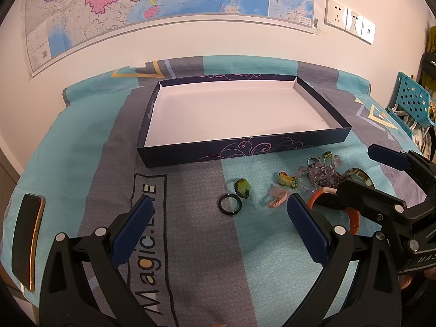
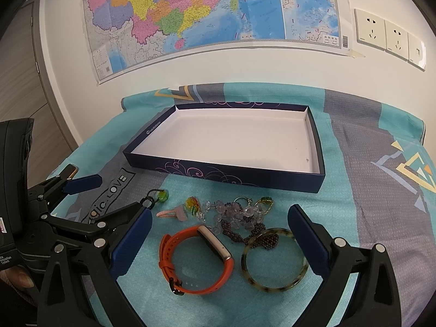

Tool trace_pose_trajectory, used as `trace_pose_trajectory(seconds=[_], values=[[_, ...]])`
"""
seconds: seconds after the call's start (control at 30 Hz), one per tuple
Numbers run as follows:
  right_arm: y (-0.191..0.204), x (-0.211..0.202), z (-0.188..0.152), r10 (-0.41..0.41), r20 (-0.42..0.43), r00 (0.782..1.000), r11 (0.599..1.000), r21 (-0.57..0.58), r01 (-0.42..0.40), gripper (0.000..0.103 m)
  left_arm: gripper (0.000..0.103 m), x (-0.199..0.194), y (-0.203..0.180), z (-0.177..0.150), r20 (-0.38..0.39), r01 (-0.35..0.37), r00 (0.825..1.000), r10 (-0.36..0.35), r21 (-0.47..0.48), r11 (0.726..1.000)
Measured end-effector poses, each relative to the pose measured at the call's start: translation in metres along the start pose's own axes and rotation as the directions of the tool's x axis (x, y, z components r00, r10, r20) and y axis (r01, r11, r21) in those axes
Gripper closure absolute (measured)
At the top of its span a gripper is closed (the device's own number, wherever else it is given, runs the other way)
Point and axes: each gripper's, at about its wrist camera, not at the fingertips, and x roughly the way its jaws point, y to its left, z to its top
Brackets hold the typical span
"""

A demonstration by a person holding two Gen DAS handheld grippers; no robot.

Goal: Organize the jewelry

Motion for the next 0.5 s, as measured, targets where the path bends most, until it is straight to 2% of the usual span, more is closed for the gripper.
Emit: trace_pose_trajectory(seconds=[0.33, 0.5], values=[[-0.004, -0.001, 0.0, 0.005, 0.002, 1.0, 1.0, 0.007, -0.005, 0.007, 0.006, 0.001, -0.006, -0.002, -0.006, 0.026, 1.0, -0.025, 0.013, 1.0], [-0.028, -0.007, -0.002, -0.006, -0.006, 1.0, 0.999, 0.045, 0.006, 0.007, 0.006, 0.002, -0.016, -0.005, -0.028, 0.111, 0.994, -0.109, 0.058, 0.992]])
